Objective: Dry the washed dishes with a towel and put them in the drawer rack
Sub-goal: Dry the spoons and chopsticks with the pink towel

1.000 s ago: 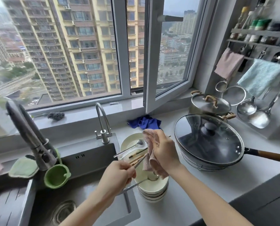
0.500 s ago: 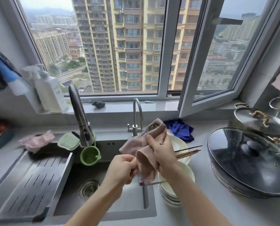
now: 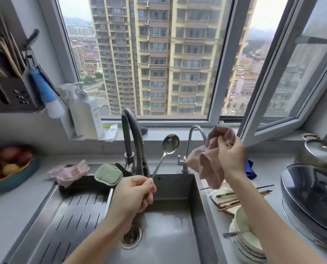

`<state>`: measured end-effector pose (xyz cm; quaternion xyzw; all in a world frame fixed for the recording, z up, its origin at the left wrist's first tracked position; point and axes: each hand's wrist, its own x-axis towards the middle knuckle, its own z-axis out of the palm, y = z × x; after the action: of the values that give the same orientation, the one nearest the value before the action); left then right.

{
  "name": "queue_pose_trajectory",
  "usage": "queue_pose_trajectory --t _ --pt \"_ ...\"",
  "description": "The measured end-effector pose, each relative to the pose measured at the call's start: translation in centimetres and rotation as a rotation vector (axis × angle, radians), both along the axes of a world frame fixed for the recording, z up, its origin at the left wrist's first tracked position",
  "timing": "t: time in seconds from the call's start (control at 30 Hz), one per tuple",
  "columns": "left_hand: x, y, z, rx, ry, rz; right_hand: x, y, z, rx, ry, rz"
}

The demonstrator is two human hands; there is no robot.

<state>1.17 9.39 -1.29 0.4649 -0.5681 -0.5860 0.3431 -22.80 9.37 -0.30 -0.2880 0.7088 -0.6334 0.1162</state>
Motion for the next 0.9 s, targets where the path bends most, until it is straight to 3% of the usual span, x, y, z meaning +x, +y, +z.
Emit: queue_pose_trajectory --t 0.1,0.2,0.3,0.43,0.53,0.6,0.7,0.9 --pt "2.6 -3.5 0.9 0.071 0.169 0.033 7.9 -1.3 0.5 -0.126 -0.41 0.319" --pt "4.7 -6.0 0.8 0.016 0.104 0.002 16.1 -4.2 0.4 -0.073 -0.639 0.533" --pt "7.9 -7.4 1.0 -0.01 0.03 -0.08 21.6 -7.3 0.1 -0.029 -0.507 0.493" --pt "15.4 -10.1 3.0 0.019 -0.301 -0.33 25.1 -9.2 0.5 -0.057 -0.454 0.516" --pt "19.8 -14.7 4.3 -0.294 -0.372 0.007 27.3 -10.2 0.7 0.001 -0.419 0.6" --pt "20.7 -17.3 4.7 -0.442 -0.313 0.072 29.5 -11.1 0.8 0.058 -0.368 0.694" --pt "21.0 -19.6 4.0 -0.467 -0.134 0.123 32.3 -12.5 0.9 0.107 -0.289 0.798" --pt "25.2 -25.7 2.9 -0.419 -0.061 0.409 33.7 -13.8 -0.1 0.225 -0.123 0.813"
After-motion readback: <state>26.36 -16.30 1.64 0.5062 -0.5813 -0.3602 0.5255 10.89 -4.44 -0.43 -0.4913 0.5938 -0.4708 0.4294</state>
